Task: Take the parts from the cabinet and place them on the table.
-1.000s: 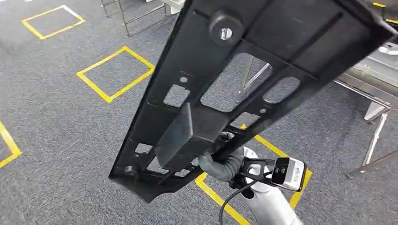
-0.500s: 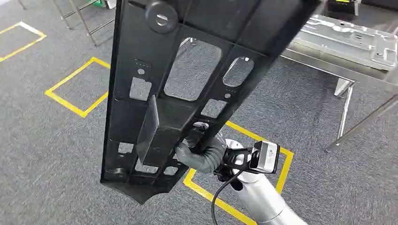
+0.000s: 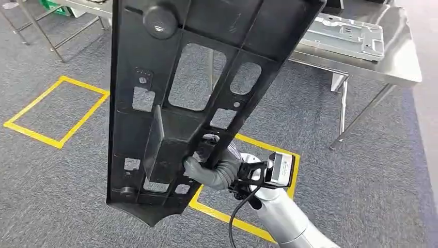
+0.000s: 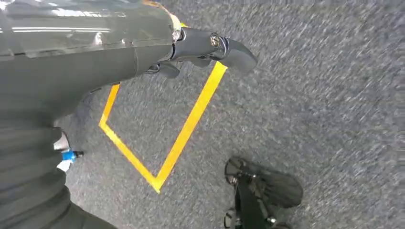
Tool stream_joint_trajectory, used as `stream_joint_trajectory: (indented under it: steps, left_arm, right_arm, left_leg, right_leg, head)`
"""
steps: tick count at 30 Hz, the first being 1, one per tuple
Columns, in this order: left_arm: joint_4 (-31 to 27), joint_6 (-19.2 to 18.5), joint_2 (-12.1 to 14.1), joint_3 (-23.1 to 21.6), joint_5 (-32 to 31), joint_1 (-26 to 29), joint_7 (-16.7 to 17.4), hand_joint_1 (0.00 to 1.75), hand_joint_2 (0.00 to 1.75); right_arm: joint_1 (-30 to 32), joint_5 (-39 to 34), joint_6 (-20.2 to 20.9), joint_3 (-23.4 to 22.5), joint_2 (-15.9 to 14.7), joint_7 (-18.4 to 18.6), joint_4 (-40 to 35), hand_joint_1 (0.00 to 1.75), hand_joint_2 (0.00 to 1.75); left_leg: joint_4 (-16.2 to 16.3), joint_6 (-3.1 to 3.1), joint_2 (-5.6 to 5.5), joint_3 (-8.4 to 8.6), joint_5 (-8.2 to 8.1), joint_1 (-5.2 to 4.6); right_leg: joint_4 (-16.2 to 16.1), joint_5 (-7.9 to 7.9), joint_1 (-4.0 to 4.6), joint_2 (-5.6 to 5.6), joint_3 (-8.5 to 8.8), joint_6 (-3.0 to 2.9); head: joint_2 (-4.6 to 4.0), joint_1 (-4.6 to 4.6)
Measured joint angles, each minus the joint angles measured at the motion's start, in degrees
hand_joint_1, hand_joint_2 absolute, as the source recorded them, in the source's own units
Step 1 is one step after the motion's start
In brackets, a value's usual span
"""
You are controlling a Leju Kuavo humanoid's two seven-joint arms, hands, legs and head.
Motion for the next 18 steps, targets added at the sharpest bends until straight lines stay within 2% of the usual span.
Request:
stream_joint_trajectory:
  steps: [1, 2, 3, 4, 5, 6, 7, 8, 9, 10, 12, 13, 14, 15, 16, 17, 18]
  left_arm:
    - [0.0, 0.0, 0.1, 0.2, 0.0, 0.2, 0.0, 0.00, 1.75]
    - [0.0, 0.2, 0.2, 0.5, 0.0, 0.4, 0.0, 0.00, 1.75]
    - [0.0, 0.3, 0.4, 0.9, 0.0, 0.7, 0.0, 0.00, 1.75]
    - [0.0, 0.3, 0.6, 1.2, 0.0, 0.8, 0.0, 0.00, 1.75]
    - [0.0, 0.3, 0.7, 1.5, 0.0, 0.8, 0.0, 0.00, 1.75]
    - [0.0, 0.3, 0.8, 1.8, 0.0, 0.7, 0.0, 0.00, 1.75]
    - [0.0, 0.2, 0.8, 2.0, 0.0, 0.6, -0.1, 0.00, 1.75]
    - [0.0, 0.1, 0.8, 2.2, 0.0, 0.6, -0.1, 0.00, 1.75]
    - [0.0, 0.1, 0.9, 2.3, 0.0, 0.6, -0.1, 0.00, 1.75]
    - [0.0, 0.0, 0.9, 2.5, 0.0, 0.7, -0.1, 0.00, 1.75]
    - [0.0, -0.2, 1.0, 2.7, 0.0, 0.6, -0.1, 0.00, 1.75]
    - [0.0, -0.3, 1.1, 2.8, 0.0, 0.5, -0.1, 0.00, 1.75]
    - [0.0, -0.5, 1.1, 2.9, 0.0, 0.3, -0.1, 0.00, 1.75]
    - [0.0, -0.8, 1.1, 3.0, 0.0, 0.3, -0.2, 0.00, 1.75]
    - [0.0, -0.9, 1.1, 3.0, 0.0, 0.4, -0.2, 0.00, 1.75]
    - [0.0, -0.9, 1.2, 3.0, 0.0, 0.6, -0.2, 0.00, 1.75]
    - [0.0, -0.9, 1.2, 3.0, 0.0, 0.8, -0.1, 0.00, 1.75]
  right_arm:
    - [-0.1, -0.1, 0.0, 0.0, 0.0, 0.0, 0.0, 1.66, 1.75]
    - [-0.1, -0.1, 0.0, 0.0, 0.0, 0.0, 0.1, 1.66, 1.75]
    - [0.0, -0.2, -0.1, 0.0, 0.0, 0.0, 0.2, 1.66, 1.75]
    - [0.1, -0.3, -0.1, 0.0, -0.1, 0.0, 0.3, 1.66, 1.75]
    - [0.1, -0.3, -0.1, 0.0, -0.2, 0.0, 0.4, 1.66, 1.75]
    - [0.1, -0.3, -0.1, 0.0, -0.3, 0.0, 0.5, 1.66, 1.75]
    - [0.1, -0.3, -0.1, 0.0, -0.3, 0.0, 0.5, 1.66, 1.75]
    - [0.1, -0.3, -0.1, 0.0, -0.3, 0.0, 0.5, 1.66, 1.75]
    - [-0.1, -0.3, -0.1, 0.0, -0.3, 0.0, 0.5, 1.66, 1.75]
    - [-0.1, -0.3, -0.1, 0.0, -0.3, 0.0, 0.5, 1.66, 1.75]
    - [0.0, -0.4, -0.1, 0.0, -0.4, 0.0, 0.5, 1.66, 1.75]
    - [0.0, -0.4, -0.1, 0.0, -0.4, 0.0, 0.5, 1.66, 1.75]
    - [0.0, -0.4, -0.1, 0.0, -0.3, 0.0, 0.5, 1.66, 1.75]
    - [-0.1, -0.5, 0.0, 0.0, -0.3, -0.1, 0.4, 1.66, 1.75]
    - [-0.1, -0.6, 0.0, 0.0, -0.3, -0.1, 0.4, 1.66, 1.75]
    - [0.0, -0.6, 0.0, 0.1, -0.3, -0.1, 0.5, 1.66, 1.75]
    - [0.1, -0.7, 0.0, 0.1, -0.3, -0.1, 0.6, 1.66, 1.75]
  left_leg:
    - [0.0, 0.09, 0.72, -0.08, -0.01, -0.22]
    - [0.0, 0.19, 1.48, -0.11, -0.07, -0.37]
    - [0.0, 0.23, 2.39, -0.17, -0.10, -0.41]
    - [0.0, 0.24, 3.24, -0.18, -0.12, -0.44]
    - [0.0, 0.22, 3.94, -0.17, -0.13, -0.45]
    - [0.0, 0.16, 4.58, -0.09, -0.18, -0.48]
    - [0.0, 0.01, 5.15, 0.09, -0.27, -0.52]
    - [0.0, -0.13, 5.59, 0.33, -0.37, -0.65]
    - [0.2, -0.49, 6.12, 0.45, -0.61, -1.09]
    - [0.1, -0.77, 6.48, 0.46, -0.65, -1.16]
    - [0.0, -1.32, 7.88, 0.75, -0.78, -1.17]
    - [0.0, -1.67, 8.64, 1.03, -0.89, -1.19]
    - [0.5, -2.11, 7.12, 0.87, -1.45, -0.75]
    - [2.4, -2.34, 4.24, 0.18, -2.93, -0.72]
    - [6.0, -2.48, 2.76, -1.35, -5.09, -0.70]
    - [12.0, -2.67, 1.89, -4.19, -7.95, -0.70]
    - [16.5, -2.78, 1.73, -6.48, -9.49, -0.71]
  right_leg:
    - [4.6, -2.48, -0.16, -1.50, -2.22, 0.23]
    - [9.4, -4.59, -0.31, -2.04, -4.52, 0.39]
    - [13.5, -5.94, -0.36, -2.17, -6.53, 0.50]
    - [15.0, -5.81, -0.37, -2.26, -7.28, 0.55]
    - [13.5, -4.44, -0.37, -2.37, -6.47, 0.54]
    - [9.3, -2.19, -0.35, -2.63, -4.21, 0.40]
    - [4.0, 0.08, -0.24, -3.47, -1.21, 0.09]
    - [-1.0, 1.69, 0.06, -5.81, 1.78, -0.42]
    - [-3.9, 1.16, 0.74, -8.72, 3.04, -1.10]
    - [-3.8, 1.55, 0.78, -7.50, 2.93, -1.37]
    - [-3.7, 1.57, 0.82, -6.09, 2.56, -1.73]
    - [-4.1, 1.82, 0.71, -5.29, 2.67, -2.13]
    - [-4.6, 2.24, 0.12, -4.78, 3.09, -2.50]
    - [-4.7, 2.32, 0.01, -4.23, 3.13, -2.74]
    - [-4.7, 2.46, 0.01, -3.68, 3.06, -2.97]
    - [-4.7, 2.51, 0.02, -2.77, 2.97, -3.06]
    - [-4.6, 2.53, 0.03, -1.84, 2.85, -3.09]
  head:
    - [0.00, 0.00]
    - [0.00, 0.00]
    - [0.00, 0.00]
    - [0.00, 0.00]
    - [0.00, 0.00]
    - [0.00, 0.00]
    - [0.00, 0.00]
    - [0.00, 0.00]
    - [0.00, 0.00]
    - [0.00, 0.00]
    - [0.00, 0.00]
    - [0.00, 0.00]
    - [0.00, 0.00]
    - [0.00, 0.00]
    - [0.00, -0.04]
    - [0.00, -0.04]
    - [0.00, -0.02]
